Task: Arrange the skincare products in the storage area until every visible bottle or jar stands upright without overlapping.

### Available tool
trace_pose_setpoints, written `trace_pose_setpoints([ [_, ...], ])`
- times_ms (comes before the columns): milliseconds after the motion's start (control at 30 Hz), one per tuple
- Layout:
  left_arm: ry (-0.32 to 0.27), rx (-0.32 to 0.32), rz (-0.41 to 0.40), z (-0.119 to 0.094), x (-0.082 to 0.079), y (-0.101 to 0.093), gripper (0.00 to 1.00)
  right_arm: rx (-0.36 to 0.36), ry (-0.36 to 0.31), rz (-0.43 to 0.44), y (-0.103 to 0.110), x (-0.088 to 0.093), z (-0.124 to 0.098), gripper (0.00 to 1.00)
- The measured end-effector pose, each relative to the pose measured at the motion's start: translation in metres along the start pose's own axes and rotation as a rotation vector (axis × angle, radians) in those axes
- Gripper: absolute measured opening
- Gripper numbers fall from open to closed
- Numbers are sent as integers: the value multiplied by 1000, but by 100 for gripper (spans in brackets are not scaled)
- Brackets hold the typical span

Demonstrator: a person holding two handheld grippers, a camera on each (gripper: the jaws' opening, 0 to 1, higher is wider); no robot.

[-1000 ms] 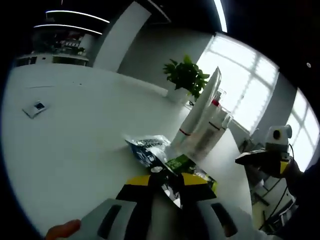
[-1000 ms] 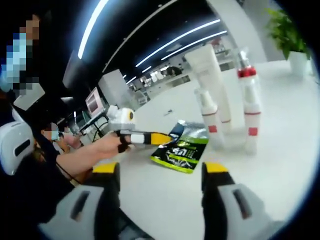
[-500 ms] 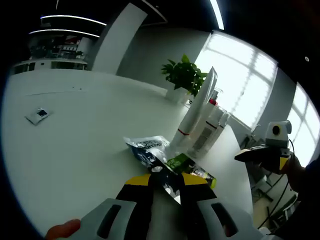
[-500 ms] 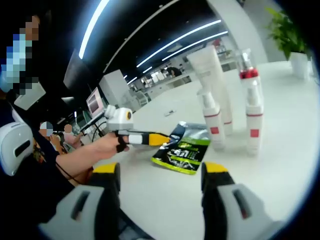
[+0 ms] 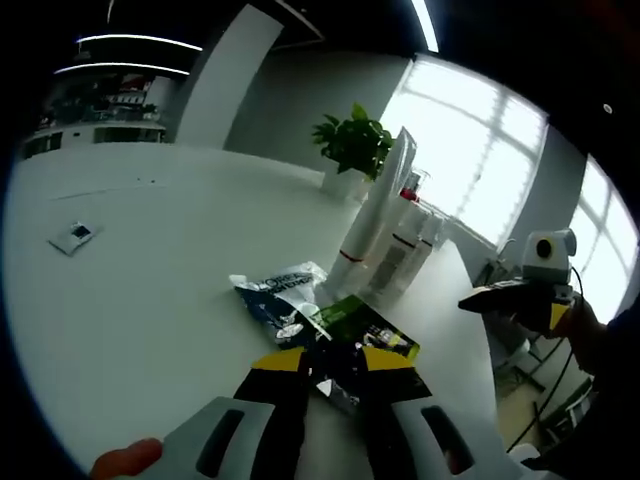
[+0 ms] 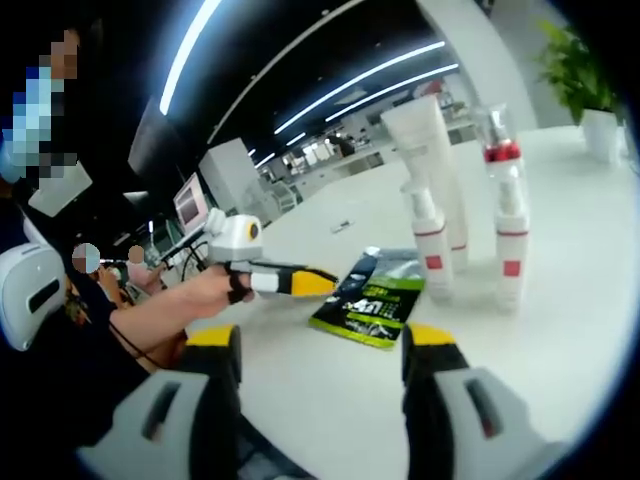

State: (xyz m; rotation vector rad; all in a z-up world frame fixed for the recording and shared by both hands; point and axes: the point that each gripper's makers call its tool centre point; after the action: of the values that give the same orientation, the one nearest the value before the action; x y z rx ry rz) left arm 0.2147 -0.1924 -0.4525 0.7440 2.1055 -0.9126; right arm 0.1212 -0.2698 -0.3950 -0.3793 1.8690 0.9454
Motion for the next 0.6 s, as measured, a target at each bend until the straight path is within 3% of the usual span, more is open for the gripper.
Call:
trace_pose_setpoints([
  [600,55,5,76,1,14,-5,15,7,5,3,-2,0,0,66],
])
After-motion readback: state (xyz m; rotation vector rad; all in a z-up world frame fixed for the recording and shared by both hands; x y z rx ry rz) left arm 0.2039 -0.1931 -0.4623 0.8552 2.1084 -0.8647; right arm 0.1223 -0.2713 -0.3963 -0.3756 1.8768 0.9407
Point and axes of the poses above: the point that each gripper's makers call its tool centre point, and the gripper's own axes: z roughly forward along the fingers, y roughly to its left, x roughly out of its underside, and after that the axes turned 10 degrees about -x, right-handed
